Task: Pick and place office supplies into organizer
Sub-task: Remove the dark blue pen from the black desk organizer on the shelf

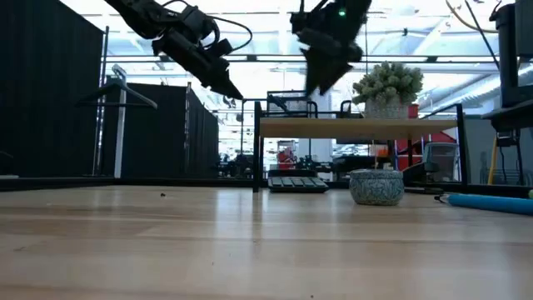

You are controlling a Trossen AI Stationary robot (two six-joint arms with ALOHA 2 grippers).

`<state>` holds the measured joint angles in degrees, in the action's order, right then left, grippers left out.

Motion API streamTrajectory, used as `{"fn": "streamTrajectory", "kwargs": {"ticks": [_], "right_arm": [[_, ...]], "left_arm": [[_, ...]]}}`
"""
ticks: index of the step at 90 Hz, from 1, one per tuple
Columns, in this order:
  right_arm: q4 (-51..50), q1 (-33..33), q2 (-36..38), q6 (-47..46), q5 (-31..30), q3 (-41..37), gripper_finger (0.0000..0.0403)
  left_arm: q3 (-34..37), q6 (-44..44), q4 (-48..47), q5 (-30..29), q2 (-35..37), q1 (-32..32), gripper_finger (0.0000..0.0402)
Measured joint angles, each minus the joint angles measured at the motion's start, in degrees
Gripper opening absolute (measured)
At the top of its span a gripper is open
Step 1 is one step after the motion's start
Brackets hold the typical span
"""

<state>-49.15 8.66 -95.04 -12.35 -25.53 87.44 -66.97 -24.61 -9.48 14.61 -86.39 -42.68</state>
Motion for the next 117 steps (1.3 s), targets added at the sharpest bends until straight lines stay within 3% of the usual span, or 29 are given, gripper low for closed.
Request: {"fn": "streamTrajectory", "kwargs": {"ticks": [14, 28, 45, 74, 117], "right_arm": [[9.12, 9.76, -0.19, 11.35, 6.95, 5.73, 0.0320], [17.56, 18.00, -0.45, 15.99, 12.13, 9.31, 0.0293], [25.76, 24.82, -2.03, 18.18, 19.68, 9.70, 0.0252], [27.22, 28.13, -7.77, 23.02, 19.97, 9.59, 0.0204], [26.56, 28.44, -9.38, 22.85, 21.43, 9.64, 0.0201]], "left_arm": [[-1.74, 1.69, 0.19, 0.04, 0.00, -2.11, 0.0072], [-2.88, 1.78, 0.10, 0.41, 0.00, -4.49, 0.0072], [-4.52, 4.98, 4.04, 9.58, -2.35, -7.42, 0.0072], [-11.39, 5.30, 4.70, 11.96, -12.12, -7.53, 0.0072], [-11.88, 4.25, 10.78, 15.39, -17.51, -3.63, 0.0072]]}}
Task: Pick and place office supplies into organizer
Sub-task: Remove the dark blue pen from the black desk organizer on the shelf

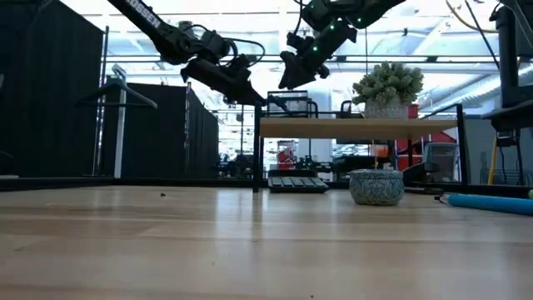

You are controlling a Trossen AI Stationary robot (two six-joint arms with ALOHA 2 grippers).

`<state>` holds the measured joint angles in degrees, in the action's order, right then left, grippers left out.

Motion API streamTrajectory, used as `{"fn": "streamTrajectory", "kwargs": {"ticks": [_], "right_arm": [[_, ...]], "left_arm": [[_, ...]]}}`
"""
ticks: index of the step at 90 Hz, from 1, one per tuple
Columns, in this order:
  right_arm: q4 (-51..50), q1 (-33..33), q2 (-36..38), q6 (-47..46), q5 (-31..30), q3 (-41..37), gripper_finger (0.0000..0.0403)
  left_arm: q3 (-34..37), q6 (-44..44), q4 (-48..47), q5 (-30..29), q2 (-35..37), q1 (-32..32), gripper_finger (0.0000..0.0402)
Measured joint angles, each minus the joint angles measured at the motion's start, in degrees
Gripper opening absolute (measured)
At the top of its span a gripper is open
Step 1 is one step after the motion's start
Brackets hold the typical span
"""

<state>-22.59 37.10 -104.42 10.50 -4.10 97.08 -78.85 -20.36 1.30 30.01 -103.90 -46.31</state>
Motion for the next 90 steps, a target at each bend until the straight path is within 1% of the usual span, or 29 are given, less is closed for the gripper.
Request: {"fn": "streamTrajectory", "kwargs": {"ticks": [21, 29, 40, 60, 75, 90], "right_arm": [[-3.52, -0.17, -0.20, 0.87, 0.20, 0.13, 0.0201], [-4.10, -0.15, -0.15, 0.93, 1.77, 0.15, 0.0201], [-4.57, -0.07, -0.09, 2.79, 4.02, 0.15, 0.0209], [-4.82, -0.35, -0.09, 3.72, 4.76, 0.15, 0.0223], [-5.28, -0.35, -0.11, 3.82, 5.42, 0.15, 0.0221], [-5.13, -0.35, -0.90, 4.29, 5.88, 0.17, 0.0206]], "left_arm": [[0.00, -0.05, -0.48, 0.25, 0.00, 1.34, 0.0072], [0.00, 0.06, -0.58, 0.96, 0.00, 1.58, 0.0072], [0.00, 0.09, -1.07, 1.00, 0.00, 2.49, 0.0072], [0.00, -1.19, -1.62, 1.11, 0.02, 4.38, 0.0072], [0.00, -1.57, -1.98, 1.44, 0.02, 4.79, 0.0072], [0.00, -1.57, -1.99, 1.46, 0.02, 4.82, 0.0072]]}}
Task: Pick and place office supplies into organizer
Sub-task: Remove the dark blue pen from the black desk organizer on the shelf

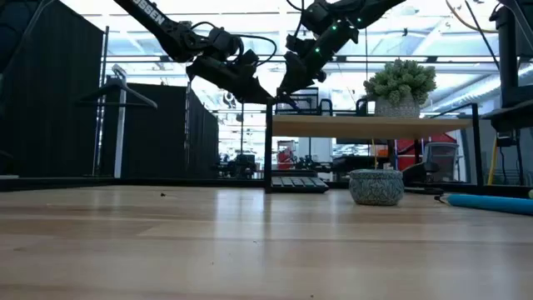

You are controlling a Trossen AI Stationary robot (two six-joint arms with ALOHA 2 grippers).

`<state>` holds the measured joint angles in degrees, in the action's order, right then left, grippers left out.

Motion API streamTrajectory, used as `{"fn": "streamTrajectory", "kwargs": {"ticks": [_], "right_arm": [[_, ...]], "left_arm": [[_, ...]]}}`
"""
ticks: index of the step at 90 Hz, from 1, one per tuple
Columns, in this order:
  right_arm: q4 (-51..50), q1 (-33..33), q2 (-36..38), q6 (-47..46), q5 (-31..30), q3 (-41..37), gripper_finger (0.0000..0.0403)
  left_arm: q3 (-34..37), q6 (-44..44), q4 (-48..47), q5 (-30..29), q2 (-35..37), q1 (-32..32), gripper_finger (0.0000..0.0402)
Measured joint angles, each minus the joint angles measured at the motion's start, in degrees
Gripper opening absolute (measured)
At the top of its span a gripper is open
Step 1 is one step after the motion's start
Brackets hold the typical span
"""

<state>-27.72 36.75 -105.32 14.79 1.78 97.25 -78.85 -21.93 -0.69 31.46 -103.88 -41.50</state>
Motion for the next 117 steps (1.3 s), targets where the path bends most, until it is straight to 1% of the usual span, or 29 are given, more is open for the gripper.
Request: {"fn": "streamTrajectory", "kwargs": {"ticks": [20, 42, 51, 66, 70, 95, 108, 117], "right_arm": [[1.61, -0.03, -1.06, 2.53, -0.19, -0.04, 0.0168], [1.27, -0.17, -1.27, 2.44, -0.23, -0.06, 0.0118], [1.17, -0.20, -1.29, 2.44, -0.06, -0.07, 0.0088], [0.96, -0.25, -1.33, 2.49, 0.13, -0.12, 0.0021], [0.88, -0.43, -1.33, 2.53, -0.10, -0.13, 0.0009], [0.74, -1.44, -1.22, 4.09, -1.47, -0.17, 0.0001], [0.59, -2.71, -0.22, 6.19, -5.72, -0.20, 0.0000], [0.58, -2.75, 0.70, 6.49, -5.38, -0.35, 0.0000]], "left_arm": [[0.02, 0.00, 0.00, -0.02, 0.00, -0.01, 0.0072], [0.04, -0.99, 0.09, -0.03, 0.00, 0.01, 0.0072], [0.04, -1.03, 0.20, -0.09, 0.00, 0.07, 0.0072], [0.04, -1.16, 0.26, -0.05, 0.00, 0.33, 0.0072], [0.04, -1.19, 0.24, -0.01, 0.00, 0.33, 0.0072], [0.04, -1.31, 0.22, 0.00, 0.00, 0.33, 0.0072], [0.04, -1.31, 0.20, 0.00, 0.00, 0.33, 0.0072], [0.04, -1.31, 0.26, 0.06, 0.00, 0.33, 0.0072]]}}
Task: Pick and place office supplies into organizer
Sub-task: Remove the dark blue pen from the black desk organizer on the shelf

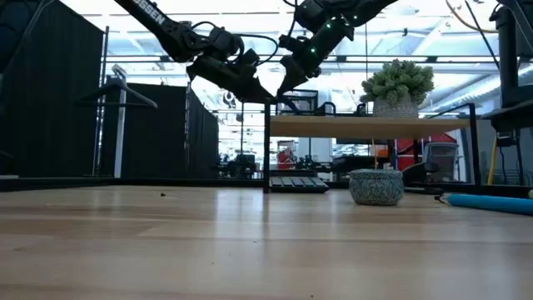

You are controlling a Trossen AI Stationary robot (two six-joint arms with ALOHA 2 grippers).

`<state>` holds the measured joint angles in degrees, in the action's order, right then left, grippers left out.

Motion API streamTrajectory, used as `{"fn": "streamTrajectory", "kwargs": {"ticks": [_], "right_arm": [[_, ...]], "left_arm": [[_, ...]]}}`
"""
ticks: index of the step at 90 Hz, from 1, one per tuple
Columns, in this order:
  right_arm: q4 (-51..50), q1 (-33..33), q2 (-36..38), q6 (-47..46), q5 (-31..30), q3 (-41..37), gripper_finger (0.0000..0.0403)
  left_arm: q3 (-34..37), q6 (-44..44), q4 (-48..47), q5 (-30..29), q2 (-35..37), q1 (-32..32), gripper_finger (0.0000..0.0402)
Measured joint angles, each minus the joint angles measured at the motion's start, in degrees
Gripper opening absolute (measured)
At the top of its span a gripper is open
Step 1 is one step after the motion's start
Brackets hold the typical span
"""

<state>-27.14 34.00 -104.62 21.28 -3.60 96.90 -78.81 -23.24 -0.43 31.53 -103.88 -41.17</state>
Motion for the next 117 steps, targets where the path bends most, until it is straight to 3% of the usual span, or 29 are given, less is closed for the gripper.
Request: {"fn": "streamTrajectory", "kwargs": {"ticks": [54, 91, 117], "right_arm": [[1.20, -0.75, 3.54, -0.85, 0.36, 0.95, 0.0000], [-12.19, -4.84, 3.76, 0.57, 0.09, 20.47, 0.0000], [-35.24, -10.32, 3.91, -8.21, 0.11, 34.52, 0.0000]], "left_arm": [[0.00, -0.05, -0.12, 0.08, 0.00, 0.02, 0.0072], [0.07, -0.08, -1.64, -1.11, 1.78, 0.00, 0.0072], [0.04, -4.67, -11.53, -5.94, 6.71, -0.07, 0.0072]]}}
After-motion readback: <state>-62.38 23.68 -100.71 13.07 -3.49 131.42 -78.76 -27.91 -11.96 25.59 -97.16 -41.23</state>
